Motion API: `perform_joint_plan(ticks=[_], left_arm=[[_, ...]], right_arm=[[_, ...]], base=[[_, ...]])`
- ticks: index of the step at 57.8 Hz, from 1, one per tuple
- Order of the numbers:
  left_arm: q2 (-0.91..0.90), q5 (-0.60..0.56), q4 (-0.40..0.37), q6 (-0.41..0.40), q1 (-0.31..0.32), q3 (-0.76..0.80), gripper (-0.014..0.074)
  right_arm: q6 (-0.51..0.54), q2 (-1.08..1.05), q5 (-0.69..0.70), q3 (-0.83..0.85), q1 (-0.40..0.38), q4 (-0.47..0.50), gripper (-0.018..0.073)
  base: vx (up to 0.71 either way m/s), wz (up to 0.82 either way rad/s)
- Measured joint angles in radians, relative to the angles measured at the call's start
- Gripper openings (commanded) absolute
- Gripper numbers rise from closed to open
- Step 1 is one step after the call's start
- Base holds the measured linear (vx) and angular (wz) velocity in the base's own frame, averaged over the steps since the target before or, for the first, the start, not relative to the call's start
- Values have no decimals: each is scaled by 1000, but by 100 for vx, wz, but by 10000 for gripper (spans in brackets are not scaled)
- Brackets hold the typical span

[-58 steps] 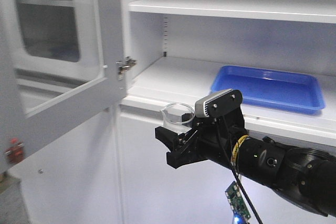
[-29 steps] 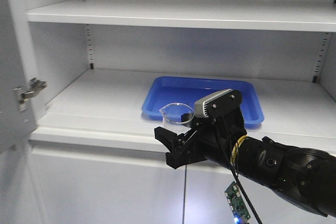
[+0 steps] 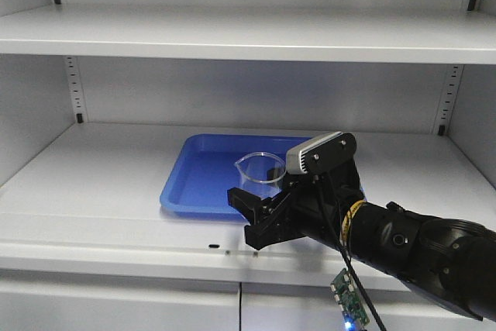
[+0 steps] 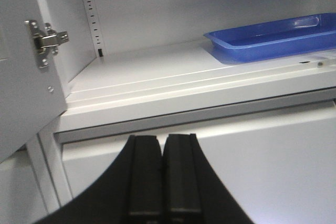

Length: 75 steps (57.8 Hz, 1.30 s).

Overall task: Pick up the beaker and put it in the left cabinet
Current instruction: 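Move the held beaker into the cabinet over the blue tray, then lower the beaker onto the blue tray and open the right gripper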

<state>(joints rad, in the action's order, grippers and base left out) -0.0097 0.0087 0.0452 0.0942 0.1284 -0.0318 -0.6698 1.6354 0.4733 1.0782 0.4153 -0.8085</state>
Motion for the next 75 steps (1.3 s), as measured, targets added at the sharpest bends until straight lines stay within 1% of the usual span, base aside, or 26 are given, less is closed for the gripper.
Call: perform_joint_plan(ticks=[27,56,60,71,75], left_arm=[[0,0,0,0,0,0,1],[0,0,0,0,0,0,1],[0,0,0,0,0,0,1],[0,0,0,0,0,0,1],[0,0,0,0,0,0,1]], right_arm=[[0,0,0,0,0,0,-9],[1,0,0,0,0,3,-7],[14,8,0,0,0,28,-6],[77,104,-4,41,-1,183,-6],[84,144,-19,78,-1,199,-5]], base=[[16,-7],[6,-4],[1,-3],[0,-1],[0,0]])
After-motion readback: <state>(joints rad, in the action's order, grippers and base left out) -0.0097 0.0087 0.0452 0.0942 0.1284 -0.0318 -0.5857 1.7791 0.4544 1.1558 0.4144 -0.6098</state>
